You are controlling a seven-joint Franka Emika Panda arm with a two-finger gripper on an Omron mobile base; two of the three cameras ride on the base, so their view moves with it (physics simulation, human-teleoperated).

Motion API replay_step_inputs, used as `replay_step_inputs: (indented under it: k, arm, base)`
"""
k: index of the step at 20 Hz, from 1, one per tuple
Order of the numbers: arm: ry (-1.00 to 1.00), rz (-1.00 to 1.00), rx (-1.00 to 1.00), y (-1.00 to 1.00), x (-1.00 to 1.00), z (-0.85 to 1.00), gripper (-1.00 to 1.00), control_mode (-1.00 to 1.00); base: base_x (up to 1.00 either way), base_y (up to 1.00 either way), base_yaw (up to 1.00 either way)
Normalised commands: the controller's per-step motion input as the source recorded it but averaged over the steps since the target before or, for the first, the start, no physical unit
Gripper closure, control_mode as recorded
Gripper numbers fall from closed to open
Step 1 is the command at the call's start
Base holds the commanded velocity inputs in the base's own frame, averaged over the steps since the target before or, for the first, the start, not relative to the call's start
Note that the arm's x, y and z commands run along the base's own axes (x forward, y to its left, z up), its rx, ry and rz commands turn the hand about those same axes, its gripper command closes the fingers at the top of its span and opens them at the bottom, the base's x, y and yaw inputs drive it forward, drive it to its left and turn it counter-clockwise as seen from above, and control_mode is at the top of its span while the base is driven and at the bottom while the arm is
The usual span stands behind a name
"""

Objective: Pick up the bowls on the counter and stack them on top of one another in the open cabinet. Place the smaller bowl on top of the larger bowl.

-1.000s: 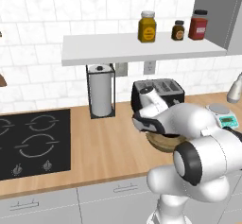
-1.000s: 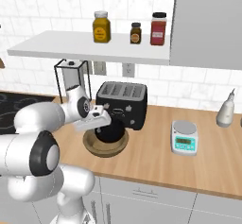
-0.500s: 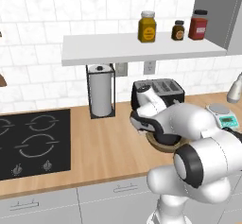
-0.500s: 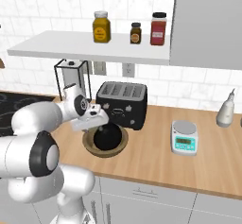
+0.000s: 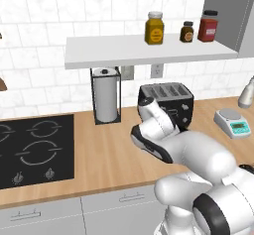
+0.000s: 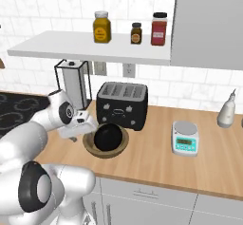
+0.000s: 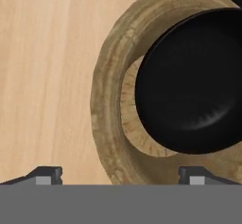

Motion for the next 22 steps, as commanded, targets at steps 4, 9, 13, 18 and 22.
replay_step_inputs:
  k: [4, 9, 13, 18, 22]
  arm:
    - [-0.09, 0.00, 0.00, -0.05, 0.32, -0.09, -1.00, -1.00]
    - [0.00, 0.00, 0.00, -0.04, 0.31, -0.20, -1.00, -1.00]
    - [0.00, 0.00, 0.00, -0.02, 0.36, -0.27, -1.00, -1.00]
    - [0.00, 0.00, -0.01, 0.00, 0.15, -0.10, 1.00, -1.00]
    - [0.00, 0.00, 0.00, 0.00, 0.00, 0.00, 1.00, -1.00]
  base:
    - [0.00, 0.00, 0.00]
    - [0.00, 0.00, 0.00]
    - [0.00, 0.00, 0.00]
    - [0.00, 0.00, 0.00]
    - [0.00, 0.00, 0.00]
